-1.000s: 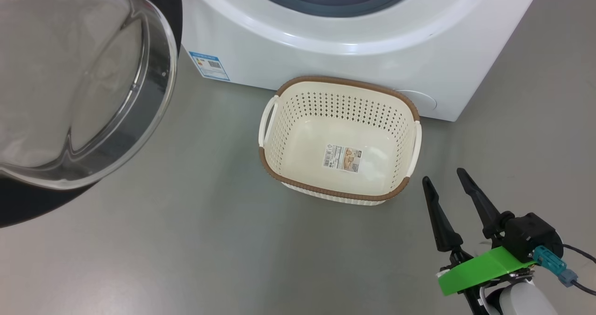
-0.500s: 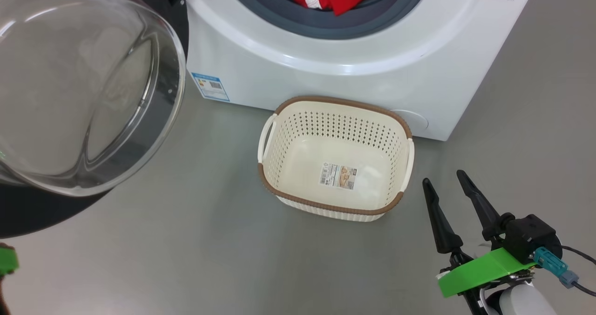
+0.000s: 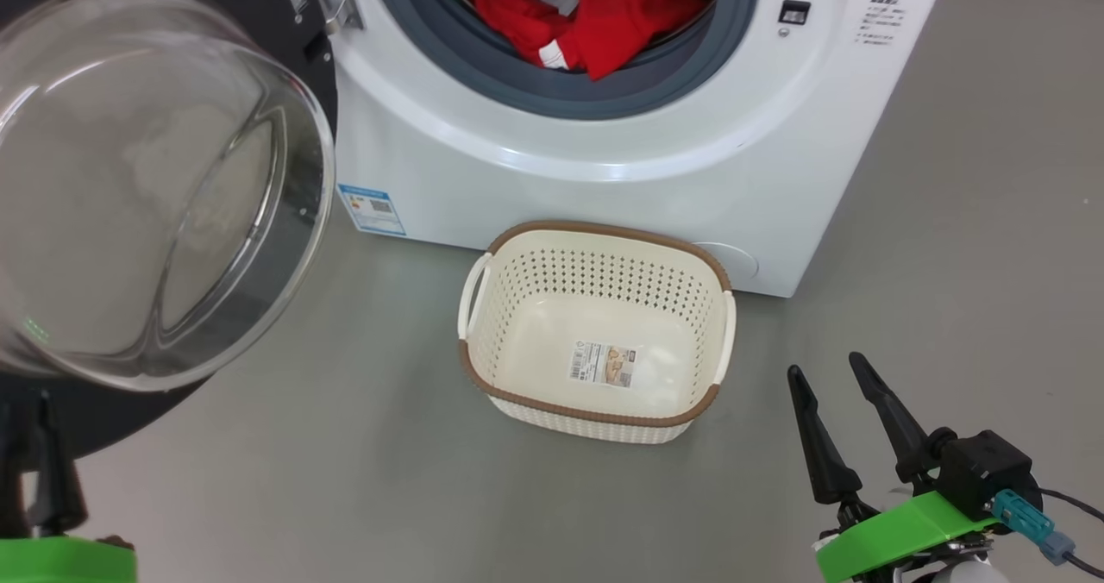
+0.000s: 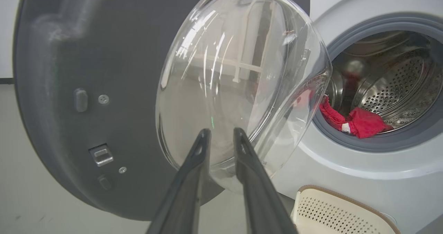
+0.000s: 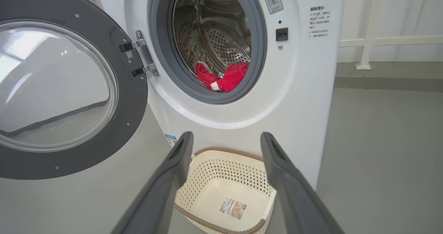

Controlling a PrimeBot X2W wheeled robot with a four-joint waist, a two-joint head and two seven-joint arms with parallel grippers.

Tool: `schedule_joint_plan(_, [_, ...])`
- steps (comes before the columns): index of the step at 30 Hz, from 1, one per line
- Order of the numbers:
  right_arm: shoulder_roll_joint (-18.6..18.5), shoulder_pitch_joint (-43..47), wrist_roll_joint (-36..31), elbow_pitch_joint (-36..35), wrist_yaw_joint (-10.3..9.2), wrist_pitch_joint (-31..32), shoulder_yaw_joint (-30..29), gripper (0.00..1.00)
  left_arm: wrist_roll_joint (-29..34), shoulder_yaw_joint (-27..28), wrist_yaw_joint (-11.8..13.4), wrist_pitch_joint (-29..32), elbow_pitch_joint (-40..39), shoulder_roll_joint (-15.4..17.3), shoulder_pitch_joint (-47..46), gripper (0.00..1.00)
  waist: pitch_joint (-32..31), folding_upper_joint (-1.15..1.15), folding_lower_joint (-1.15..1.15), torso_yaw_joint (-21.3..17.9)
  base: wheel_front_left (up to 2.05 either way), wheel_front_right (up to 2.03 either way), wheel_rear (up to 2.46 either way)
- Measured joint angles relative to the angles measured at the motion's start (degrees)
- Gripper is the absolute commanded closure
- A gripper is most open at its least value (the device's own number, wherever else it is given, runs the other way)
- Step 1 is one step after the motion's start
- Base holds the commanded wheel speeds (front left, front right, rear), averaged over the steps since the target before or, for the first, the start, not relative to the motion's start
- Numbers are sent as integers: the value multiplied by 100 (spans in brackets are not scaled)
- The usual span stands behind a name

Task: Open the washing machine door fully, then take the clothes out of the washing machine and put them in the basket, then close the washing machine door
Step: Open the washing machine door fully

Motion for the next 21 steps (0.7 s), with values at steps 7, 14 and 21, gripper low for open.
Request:
schedule_joint_plan(7, [1, 107, 13, -26, 0, 0, -18, 0, -21, -319, -1, -1, -271, -34, 350, 2, -105, 0, 0, -203, 0, 0, 0])
schedule_joint_plan(14, [4, 150, 40, -49, 0, 0, -62, 0, -43, -606, 0, 0, -379, -118, 536, 0, -175, 0, 0, -465, 0, 0, 0])
schedule_joint_plan(21, [7, 249, 49, -89, 0, 0, -152, 0, -101, -792, 0, 0, -499, -74, 603, 0, -188, 0, 0, -722, 0, 0, 0])
